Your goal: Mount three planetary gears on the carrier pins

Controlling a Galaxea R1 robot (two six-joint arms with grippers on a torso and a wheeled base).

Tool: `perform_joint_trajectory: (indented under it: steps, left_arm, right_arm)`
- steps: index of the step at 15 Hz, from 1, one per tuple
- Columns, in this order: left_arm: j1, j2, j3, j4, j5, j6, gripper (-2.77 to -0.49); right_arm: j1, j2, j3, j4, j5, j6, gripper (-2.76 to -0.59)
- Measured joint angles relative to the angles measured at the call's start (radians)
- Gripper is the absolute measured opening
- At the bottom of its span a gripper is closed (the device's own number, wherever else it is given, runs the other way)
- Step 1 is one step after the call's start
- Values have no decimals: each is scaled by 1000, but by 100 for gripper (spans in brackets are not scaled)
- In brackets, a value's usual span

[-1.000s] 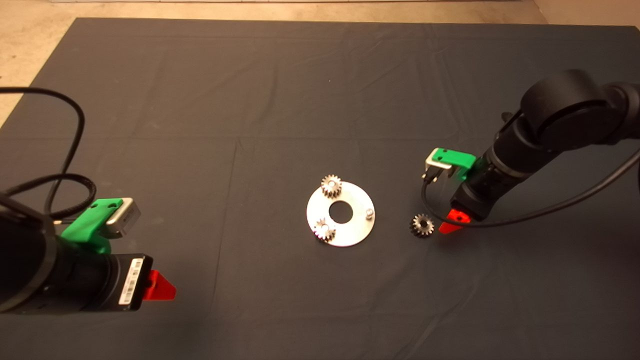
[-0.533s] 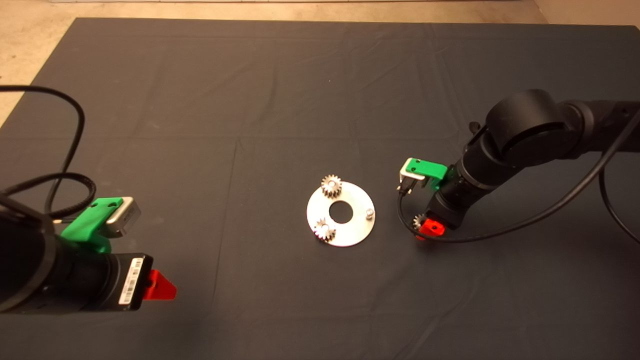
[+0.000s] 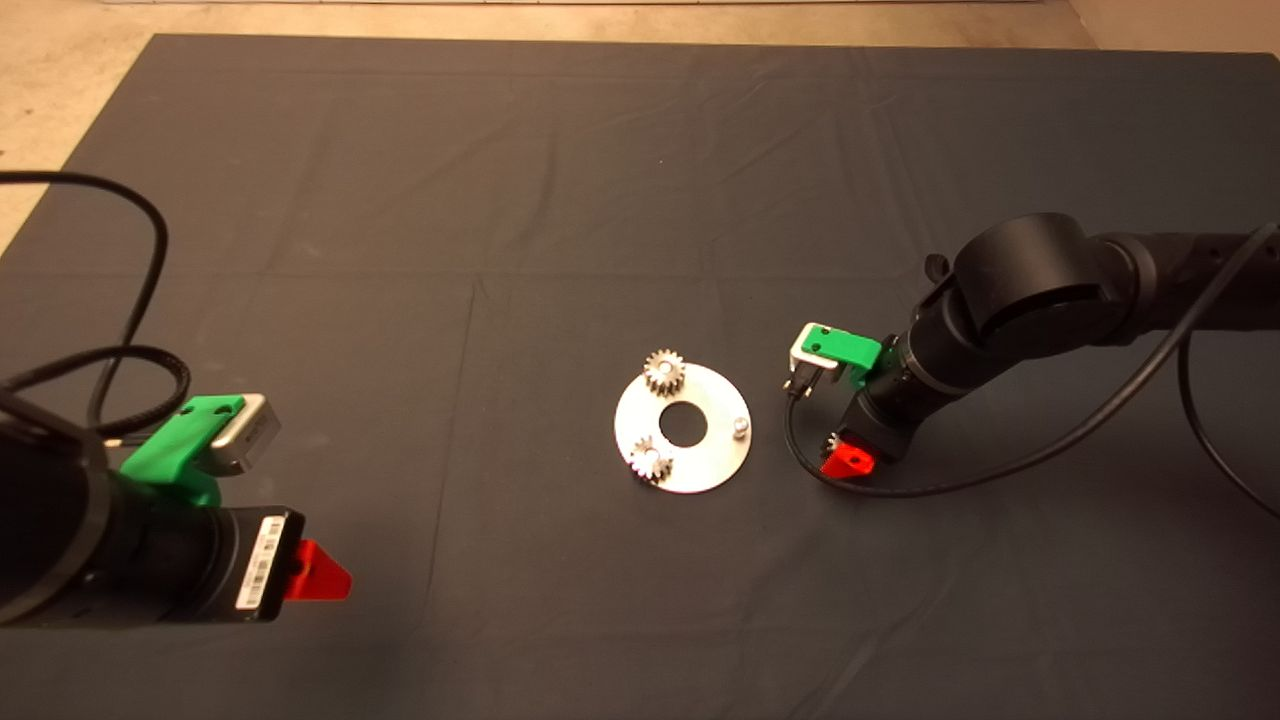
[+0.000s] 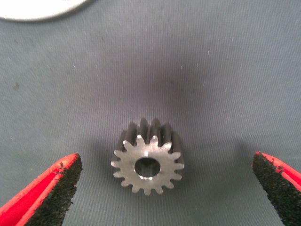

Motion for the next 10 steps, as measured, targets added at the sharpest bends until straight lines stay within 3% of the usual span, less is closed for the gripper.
perform_joint_trajectory:
  steps: [3, 7, 10]
  left_arm:
    - [0, -6, 0, 0, 0, 3, -108]
    - [0, -9, 0, 0, 0, 3, -108]
    - [0, -11, 0, 0, 0, 3, -108]
  right_arm:
    - [0, 0, 0, -1, 0, 0, -68]
    - [-12, 0, 0, -2, 0, 0, -93]
    - [-22, 0, 0, -2, 0, 0, -96]
